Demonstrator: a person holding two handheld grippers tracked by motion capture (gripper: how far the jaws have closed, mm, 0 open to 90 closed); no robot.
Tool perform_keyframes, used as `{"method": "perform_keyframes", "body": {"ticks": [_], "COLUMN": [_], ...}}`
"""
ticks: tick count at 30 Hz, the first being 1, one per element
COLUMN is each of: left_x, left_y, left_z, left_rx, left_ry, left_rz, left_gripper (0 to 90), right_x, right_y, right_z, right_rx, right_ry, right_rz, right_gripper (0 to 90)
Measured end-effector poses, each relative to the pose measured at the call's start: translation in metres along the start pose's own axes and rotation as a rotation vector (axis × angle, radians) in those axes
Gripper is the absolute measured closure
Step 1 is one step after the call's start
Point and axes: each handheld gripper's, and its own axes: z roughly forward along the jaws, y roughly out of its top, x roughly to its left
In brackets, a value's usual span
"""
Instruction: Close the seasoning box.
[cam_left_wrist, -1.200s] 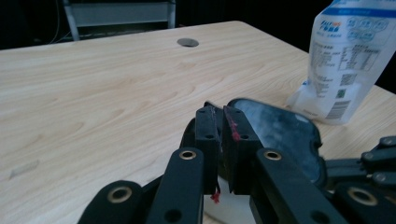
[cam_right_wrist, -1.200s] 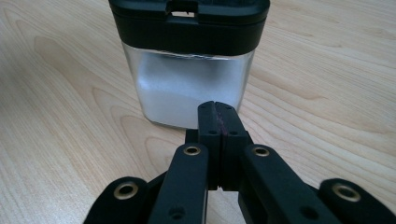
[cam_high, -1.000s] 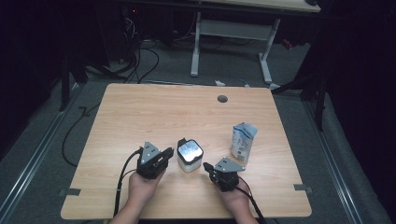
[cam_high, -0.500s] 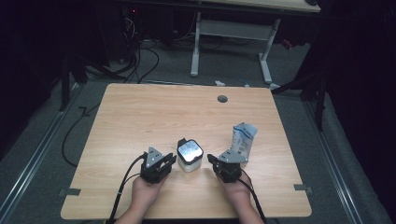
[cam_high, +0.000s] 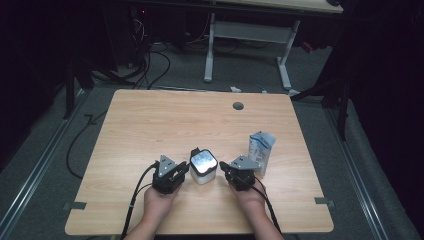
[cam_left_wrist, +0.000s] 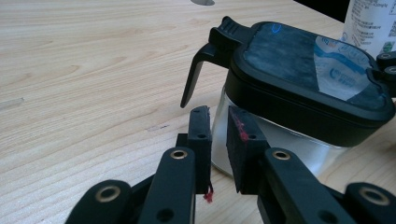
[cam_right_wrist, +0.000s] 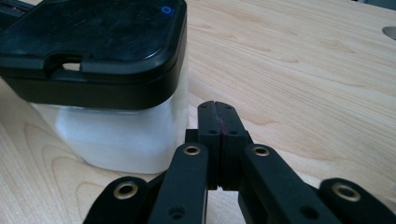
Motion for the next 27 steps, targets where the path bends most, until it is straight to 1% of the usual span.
{"method": "perform_keyframes", "body": {"ticks": [3, 7, 10, 15, 17, 25, 27], "left_x": [0.000, -0.003, -0.002, -0.001, -0.001, 0.002, 0.003], "left_y": [0.000, 0.000, 0.000, 0.002, 0.002, 0.006, 0.007], "left_z": [-0.001, -0.001, -0.001, 0.000, 0.001, 0.007, 0.008], "left_rx": [-0.002, -0.014, -0.016, -0.013, -0.009, -0.011, -0.012], "left_ry": [-0.003, 0.002, 0.002, 0.002, 0.002, -0.003, 0.001], "left_rz": [-0.013, -0.008, -0.012, -0.007, -0.009, -0.021, -0.015], "left_gripper": [80.4, 81.2, 81.2, 81.5, 82.0, 82.4, 81.3], "right_x": [-0.001, 0.000, 0.003, 0.007, 0.007, 0.009, 0.010], "right_y": [0.001, 0.002, 0.003, 0.002, 0.002, 0.001, -0.001], "right_z": [0.002, 0.004, 0.005, 0.006, 0.005, 0.000, -0.001], "right_rx": [0.008, 0.003, -0.006, -0.013, -0.016, -0.018, -0.019], "right_ry": [-0.002, 0.000, 0.008, 0.020, 0.020, 0.017, 0.017], "right_rz": [-0.003, -0.016, -0.012, -0.021, -0.014, -0.017, -0.015], "right_gripper": [89.9, 89.9, 89.9, 90.0, 89.9, 89.9, 89.9]}}
